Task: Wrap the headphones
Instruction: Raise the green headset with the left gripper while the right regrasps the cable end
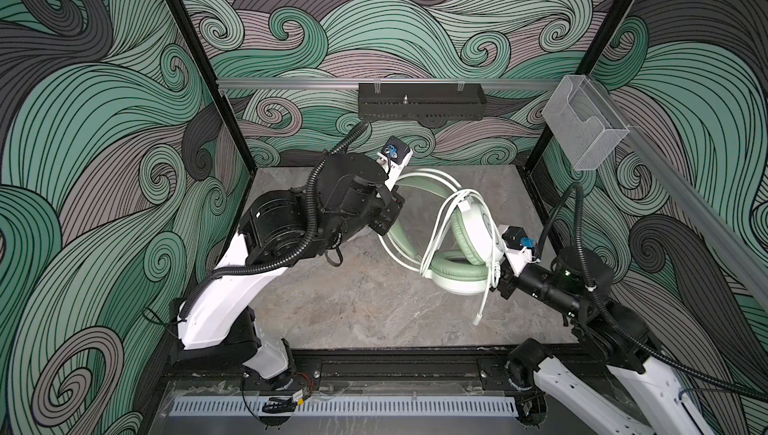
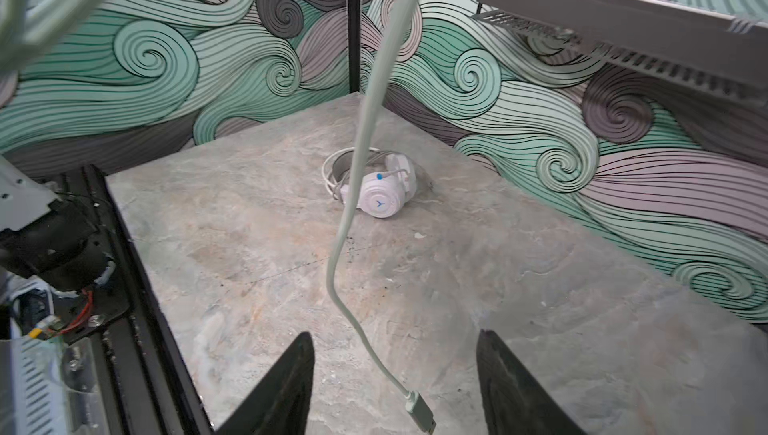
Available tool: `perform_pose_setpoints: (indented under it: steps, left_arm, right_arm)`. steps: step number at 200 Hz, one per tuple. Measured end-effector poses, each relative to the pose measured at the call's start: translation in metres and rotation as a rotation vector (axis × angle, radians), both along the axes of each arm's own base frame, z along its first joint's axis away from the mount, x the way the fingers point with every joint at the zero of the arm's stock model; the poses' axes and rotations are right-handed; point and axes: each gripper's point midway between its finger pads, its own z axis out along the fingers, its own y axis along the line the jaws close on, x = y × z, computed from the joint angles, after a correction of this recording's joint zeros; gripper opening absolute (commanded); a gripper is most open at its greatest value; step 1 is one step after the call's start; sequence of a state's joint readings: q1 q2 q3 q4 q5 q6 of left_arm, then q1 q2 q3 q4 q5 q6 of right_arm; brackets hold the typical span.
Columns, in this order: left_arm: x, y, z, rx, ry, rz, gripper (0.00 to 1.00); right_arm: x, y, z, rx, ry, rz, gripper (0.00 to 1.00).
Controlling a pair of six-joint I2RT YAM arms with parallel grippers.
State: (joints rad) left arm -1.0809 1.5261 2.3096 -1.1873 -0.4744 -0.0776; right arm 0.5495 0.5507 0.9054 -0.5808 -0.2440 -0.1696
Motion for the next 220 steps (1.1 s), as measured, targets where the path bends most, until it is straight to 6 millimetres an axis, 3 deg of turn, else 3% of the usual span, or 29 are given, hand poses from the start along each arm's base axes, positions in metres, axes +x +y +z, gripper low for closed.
perform_pose_setpoints:
  steps: [45,62,83,117,220]
  left_arm:
    - [0.003,0.004,0.004,-0.036,0.011,0.017,0.0]
    - [0.005,0.005,0.006,-0.049,0.011,0.026,0.0]
    - [0.007,0.007,0.006,-0.055,0.016,0.035,0.0]
    - [0.011,0.01,0.006,-0.067,0.026,0.046,0.0]
    - [0.027,0.017,0.022,-0.208,0.056,0.06,0.0]
  right_arm:
    - [-0.013,0.022,-0.025,0.08,0.082,0.127,0.72]
    - [-0.019,0.027,-0.03,0.113,0.103,0.167,0.81]
    - [-0.028,0.033,-0.036,0.141,0.131,0.218,0.81]
    - [-0.027,0.037,-0.052,0.153,0.164,0.229,0.83]
    - [0.029,0.041,-0.095,0.134,0.201,0.051,0.83]
